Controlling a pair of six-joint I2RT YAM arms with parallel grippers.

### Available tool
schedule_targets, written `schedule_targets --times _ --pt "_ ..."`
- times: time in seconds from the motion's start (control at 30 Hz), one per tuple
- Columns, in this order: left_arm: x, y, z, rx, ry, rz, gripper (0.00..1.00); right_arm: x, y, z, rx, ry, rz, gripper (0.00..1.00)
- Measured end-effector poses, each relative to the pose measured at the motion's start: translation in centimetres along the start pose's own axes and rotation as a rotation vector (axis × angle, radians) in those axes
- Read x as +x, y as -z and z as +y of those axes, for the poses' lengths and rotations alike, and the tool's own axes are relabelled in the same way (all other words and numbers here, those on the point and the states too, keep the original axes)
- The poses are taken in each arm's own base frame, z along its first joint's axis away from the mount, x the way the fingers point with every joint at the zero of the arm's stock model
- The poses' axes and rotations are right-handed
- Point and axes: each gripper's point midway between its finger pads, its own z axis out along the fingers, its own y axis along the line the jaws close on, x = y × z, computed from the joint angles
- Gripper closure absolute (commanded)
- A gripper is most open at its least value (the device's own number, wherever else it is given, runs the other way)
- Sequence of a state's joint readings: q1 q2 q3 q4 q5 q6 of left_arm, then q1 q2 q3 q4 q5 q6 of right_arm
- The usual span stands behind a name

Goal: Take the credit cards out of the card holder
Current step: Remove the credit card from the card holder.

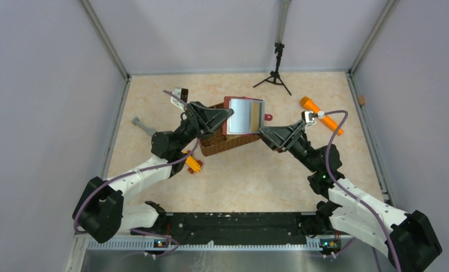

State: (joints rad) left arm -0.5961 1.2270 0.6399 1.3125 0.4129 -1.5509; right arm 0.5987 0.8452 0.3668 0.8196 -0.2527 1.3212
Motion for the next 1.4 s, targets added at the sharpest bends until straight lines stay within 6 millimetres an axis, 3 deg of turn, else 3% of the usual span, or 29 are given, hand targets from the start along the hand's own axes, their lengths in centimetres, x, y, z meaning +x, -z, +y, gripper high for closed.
schedule_targets --times 0.17,0.5,0.63,0.83,0.97,1.03,1.13,1.4 --pt "0.1 -0.1 0.0 0.009 0.002 -0.004 1.00 -0.5 -0.1 2.2 -0.104 -0.042 -0.019 0.07" --pt "0.0 0.0 -0.2 0.027 -0.008 -0.021 1.00 -1.5 0.6 4.2 -0.144 -0.027 -0.072 0.59" --pt "0.1 0.1 0.2 0.016 -0.005 -0.022 1.00 -2.0 0.6 4.8 -0.132 0.017 -0.088 0.92" --pt "-0.1 0.4 0.7 0.011 -0.016 -0.031 0.95 -2.1 -0.1 4.5 -0.084 0.078 -0.073 0.98" --pt "-0.7 1.6 3.3 -0.111 -0.052 -0.040 0.77 -1.9 -0.1 3.0 0.004 0.133 -0.057 1.00" --pt "-1.0 2.3 4.9 -0.202 -0.086 -0.033 0.60 -1.9 -0.1 2.3 0.053 0.166 -0.047 1.00" --pt "-1.1 3.6 7.6 -0.398 -0.158 -0.006 0.47 -2.1 -0.3 1.3 0.127 0.224 -0.028 1.00" --pt "-2.1 6.1 10.4 -0.730 -0.345 0.069 0.44 -2.3 -1.2 -1.9 0.295 0.372 0.042 1.00"
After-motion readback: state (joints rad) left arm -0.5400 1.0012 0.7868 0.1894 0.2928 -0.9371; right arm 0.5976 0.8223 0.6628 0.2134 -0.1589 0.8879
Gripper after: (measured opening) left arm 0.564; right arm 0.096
